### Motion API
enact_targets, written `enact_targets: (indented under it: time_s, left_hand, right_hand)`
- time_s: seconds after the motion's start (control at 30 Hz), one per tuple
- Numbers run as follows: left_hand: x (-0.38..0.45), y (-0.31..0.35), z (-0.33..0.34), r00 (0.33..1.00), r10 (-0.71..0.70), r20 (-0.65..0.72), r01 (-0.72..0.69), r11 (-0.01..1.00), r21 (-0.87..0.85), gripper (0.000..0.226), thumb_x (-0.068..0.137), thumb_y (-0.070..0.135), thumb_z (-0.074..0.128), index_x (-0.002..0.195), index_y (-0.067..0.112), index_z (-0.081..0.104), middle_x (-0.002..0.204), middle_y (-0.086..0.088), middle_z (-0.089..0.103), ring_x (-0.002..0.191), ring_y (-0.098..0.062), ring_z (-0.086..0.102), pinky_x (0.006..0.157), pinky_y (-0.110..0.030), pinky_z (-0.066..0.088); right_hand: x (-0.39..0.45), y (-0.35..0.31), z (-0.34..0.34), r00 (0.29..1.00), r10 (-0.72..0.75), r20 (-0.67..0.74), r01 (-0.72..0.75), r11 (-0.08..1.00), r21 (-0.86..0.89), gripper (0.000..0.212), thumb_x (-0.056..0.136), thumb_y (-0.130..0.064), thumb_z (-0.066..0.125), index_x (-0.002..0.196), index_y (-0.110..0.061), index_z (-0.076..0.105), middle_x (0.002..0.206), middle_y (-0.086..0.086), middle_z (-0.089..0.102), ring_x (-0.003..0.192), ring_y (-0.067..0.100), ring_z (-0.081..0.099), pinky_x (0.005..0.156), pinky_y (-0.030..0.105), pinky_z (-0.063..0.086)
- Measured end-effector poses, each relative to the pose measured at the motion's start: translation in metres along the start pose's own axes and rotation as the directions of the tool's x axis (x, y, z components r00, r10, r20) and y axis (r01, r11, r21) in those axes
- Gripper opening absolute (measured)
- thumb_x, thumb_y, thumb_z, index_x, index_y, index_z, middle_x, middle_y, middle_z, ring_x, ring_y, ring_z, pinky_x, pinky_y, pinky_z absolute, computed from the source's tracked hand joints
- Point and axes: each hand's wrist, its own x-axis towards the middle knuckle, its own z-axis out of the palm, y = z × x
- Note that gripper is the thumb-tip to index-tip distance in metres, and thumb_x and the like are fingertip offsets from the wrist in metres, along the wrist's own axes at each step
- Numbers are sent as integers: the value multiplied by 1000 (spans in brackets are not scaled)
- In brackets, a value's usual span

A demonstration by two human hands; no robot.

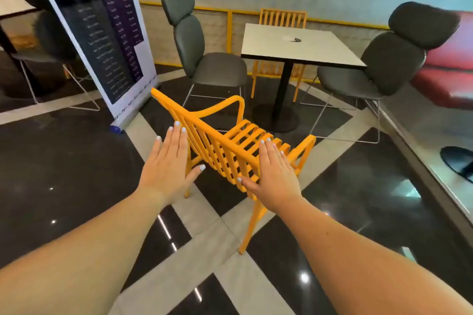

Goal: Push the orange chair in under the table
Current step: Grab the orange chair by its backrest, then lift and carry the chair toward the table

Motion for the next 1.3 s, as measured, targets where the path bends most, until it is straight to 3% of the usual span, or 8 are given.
enact_targets:
  time_s: [0.3, 0.43, 0.53, 0.7, 0.9, 1.07, 1.23, 1.3]
  left_hand:
    - [99, -114, 11, 994, 97, -60, -97, 995, 6, 86, 79, 67, 11, 137, 11, -18, 151, -10, -13, 136, -21, -15, 110, -41, -1]
    - [136, -127, 21, 985, 152, -81, -151, 988, 17, 83, 79, 67, 8, 137, 13, -18, 152, -9, -12, 137, -22, -13, 109, -41, -1]
    - [170, -122, 33, 975, 211, -68, -211, 978, 12, 77, 83, 63, 12, 137, 17, -16, 153, -8, -8, 139, -23, -10, 110, -42, 0]
    - [210, -98, 72, 932, 317, 174, -325, 946, 15, 68, 89, 57, 27, 145, 23, 7, 156, -6, 11, 142, -27, 0, 114, -49, 6]
    - [216, -56, 96, 870, 267, 415, -254, 963, -88, 58, 90, 53, 34, 141, 26, 24, 153, -1, 24, 142, -26, 5, 113, -50, 7]
    - [208, 1, 98, 906, 285, 313, -228, 951, -206, 40, 87, 53, 43, 118, 27, 47, 121, 5, 52, 121, -17, 39, 112, -46, 20]
    - [195, 79, 107, 944, 240, 226, -190, 957, -221, 38, 85, 57, 42, 106, 27, 49, 105, 9, 55, 108, -13, 47, 110, -45, 21]
    - [191, 108, 110, 954, 233, 190, -191, 957, -216, 37, 83, 59, 42, 101, 27, 50, 99, 9, 55, 100, -12, 49, 104, -41, 30]
  right_hand:
    - [110, -73, 68, 923, 318, 214, -310, 948, -70, 73, 87, -28, 62, 140, -8, 17, 142, 15, 36, 129, 31, 32, 108, 44, 29]
    - [125, -70, 84, 906, 382, 180, -375, 924, -73, 63, 86, -22, 63, 137, -9, 27, 131, 11, 47, 120, 28, 42, 101, 40, 36]
    - [129, -62, 94, 906, 410, 103, -410, 912, -17, 37, 88, -26, 59, 119, -17, 43, 115, 3, 53, 103, 20, 48, 88, 34, 41]
    - [125, -52, 113, 921, 388, 34, -389, 921, 8, 41, 82, -17, 64, 118, -19, 42, 113, 1, 51, 101, 20, 44, 89, 34, 39]
    - [108, 0, 108, 949, 314, 19, -313, 949, -24, 48, 86, -17, 58, 128, -16, 35, 122, 5, 47, 111, 25, 41, 97, 38, 35]
    - [86, 80, 86, 981, 193, -4, -193, 980, -41, 31, 91, -26, 52, 120, -18, 43, 111, 2, 54, 101, 23, 48, 90, 37, 40]
    - [59, 182, 47, 996, 75, 39, -71, 992, -100, 24, 86, -24, 62, 107, -18, 53, 96, 1, 60, 89, 23, 56, 79, 38, 46]
    - [48, 223, 30, 994, 50, 102, -37, 991, -127, 24, 88, -23, 59, 110, -19, 51, 100, 0, 58, 93, 23, 54, 82, 38, 44]
